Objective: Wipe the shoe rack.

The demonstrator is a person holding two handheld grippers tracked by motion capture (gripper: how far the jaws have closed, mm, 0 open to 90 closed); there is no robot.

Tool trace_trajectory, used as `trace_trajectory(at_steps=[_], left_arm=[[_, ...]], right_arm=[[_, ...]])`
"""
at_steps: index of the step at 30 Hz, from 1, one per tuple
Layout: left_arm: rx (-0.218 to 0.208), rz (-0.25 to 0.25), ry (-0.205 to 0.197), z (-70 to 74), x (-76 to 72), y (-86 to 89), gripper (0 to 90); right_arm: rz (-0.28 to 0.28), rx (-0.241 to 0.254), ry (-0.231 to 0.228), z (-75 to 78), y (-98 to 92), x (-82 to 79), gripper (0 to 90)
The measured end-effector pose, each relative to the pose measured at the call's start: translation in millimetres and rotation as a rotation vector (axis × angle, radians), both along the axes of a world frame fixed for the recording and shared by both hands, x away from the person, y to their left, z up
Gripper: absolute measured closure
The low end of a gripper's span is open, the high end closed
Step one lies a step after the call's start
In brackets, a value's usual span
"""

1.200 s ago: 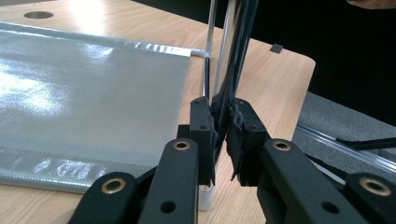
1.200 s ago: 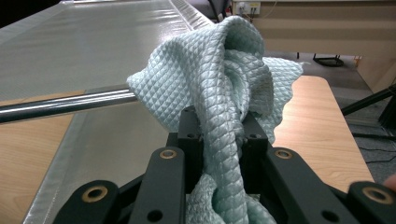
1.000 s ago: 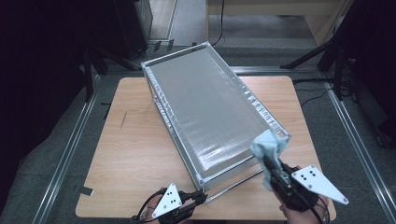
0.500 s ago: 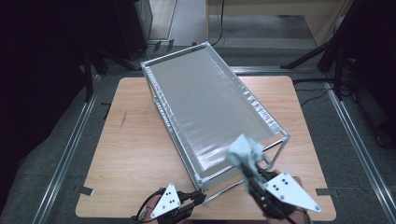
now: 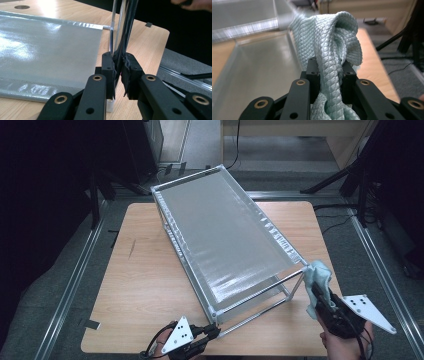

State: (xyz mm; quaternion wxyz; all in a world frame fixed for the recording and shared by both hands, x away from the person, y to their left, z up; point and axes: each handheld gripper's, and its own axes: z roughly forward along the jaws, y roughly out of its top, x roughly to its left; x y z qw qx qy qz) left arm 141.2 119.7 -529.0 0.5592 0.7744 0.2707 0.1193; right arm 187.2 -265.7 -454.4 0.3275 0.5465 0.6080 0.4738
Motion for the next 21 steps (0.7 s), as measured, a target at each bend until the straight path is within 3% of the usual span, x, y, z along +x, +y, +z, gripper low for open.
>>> trace_trajectory(at_steps=[3,10,15,18,21], left_arm=[[0.000,-0.001,0.000,-0.1,0.1,0.1,81.3],[-0.001,-0.002,0.002,-0.2,0.1,0.2,81.3],[0.001,-0.002,0.002,-0.1,0.2,0.2,81.3],[0.002,-0.002,0.002,-0.2,0.1,0.2,81.3],[0.002,-0.003,0.002,-0.3,0.2,0.3,81.2]], right_arm=[[0.033,-0.032,0.055,-17.5,6.9,7.6,74.8],[0.032,-0.065,0.191,-54.4,9.9,21.5,74.8],[0.039,-0.125,0.302,-78.0,11.2,30.1,74.9],[0.042,-0.133,0.317,-79.4,8.9,31.3,74.9],[0.033,-0.111,0.273,-69.4,4.4,28.9,75.0]])
